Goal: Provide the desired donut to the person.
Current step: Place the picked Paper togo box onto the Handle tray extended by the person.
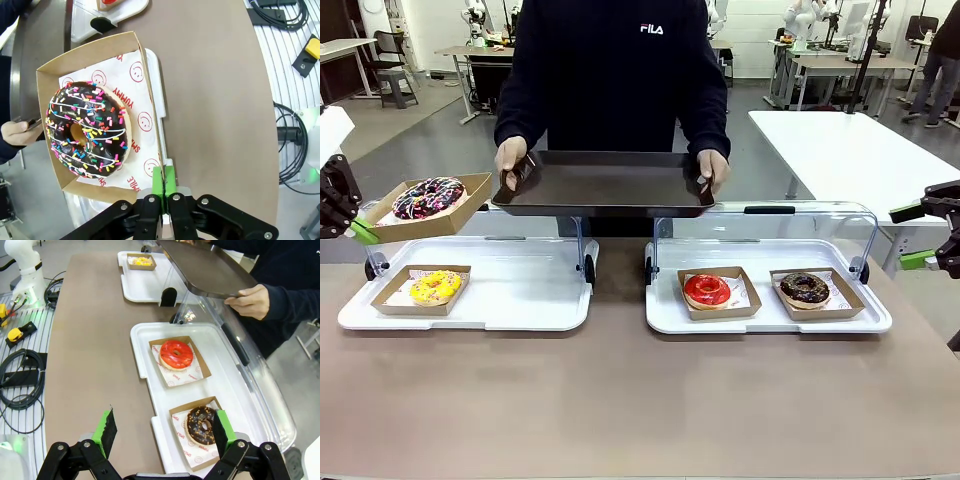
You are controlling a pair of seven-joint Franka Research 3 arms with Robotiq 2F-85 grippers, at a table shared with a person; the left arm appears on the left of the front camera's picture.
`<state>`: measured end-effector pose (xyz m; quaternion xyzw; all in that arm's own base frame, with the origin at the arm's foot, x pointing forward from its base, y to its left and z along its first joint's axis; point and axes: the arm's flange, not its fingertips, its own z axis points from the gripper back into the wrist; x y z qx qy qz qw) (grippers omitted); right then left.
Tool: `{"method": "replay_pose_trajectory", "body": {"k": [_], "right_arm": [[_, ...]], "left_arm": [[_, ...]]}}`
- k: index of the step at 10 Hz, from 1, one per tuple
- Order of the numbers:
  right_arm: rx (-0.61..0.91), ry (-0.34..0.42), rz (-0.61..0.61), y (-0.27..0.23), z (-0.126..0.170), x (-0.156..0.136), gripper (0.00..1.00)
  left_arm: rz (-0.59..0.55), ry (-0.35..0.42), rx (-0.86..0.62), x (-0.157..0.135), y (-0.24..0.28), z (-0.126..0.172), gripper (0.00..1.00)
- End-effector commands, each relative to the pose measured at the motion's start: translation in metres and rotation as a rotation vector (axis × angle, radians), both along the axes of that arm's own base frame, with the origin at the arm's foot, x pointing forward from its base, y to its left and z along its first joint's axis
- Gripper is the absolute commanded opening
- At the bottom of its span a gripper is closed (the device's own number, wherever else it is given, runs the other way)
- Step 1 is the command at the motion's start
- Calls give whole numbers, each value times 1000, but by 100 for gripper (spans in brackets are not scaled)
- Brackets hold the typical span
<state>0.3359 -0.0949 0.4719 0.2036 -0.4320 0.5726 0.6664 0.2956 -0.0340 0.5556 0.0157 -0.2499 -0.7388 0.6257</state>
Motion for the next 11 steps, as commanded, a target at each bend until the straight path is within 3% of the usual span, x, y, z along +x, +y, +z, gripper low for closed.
{"method": "replay_pose_trajectory", "body": {"k": [1,8,9,11], "right_arm": [[25,-13,3,2,0,3,100],[25,-13,3,2,0,3,100],[25,-13,3,2,0,3,100],[25,-13,3,2,0,3,100]], "left_arm": [[5,5,6,-1,1,1,0],[0,0,0,0,0,0,1],[-32,40,54,18,-18,17,1],[-13,34,114,52,-61,55,1]]}}
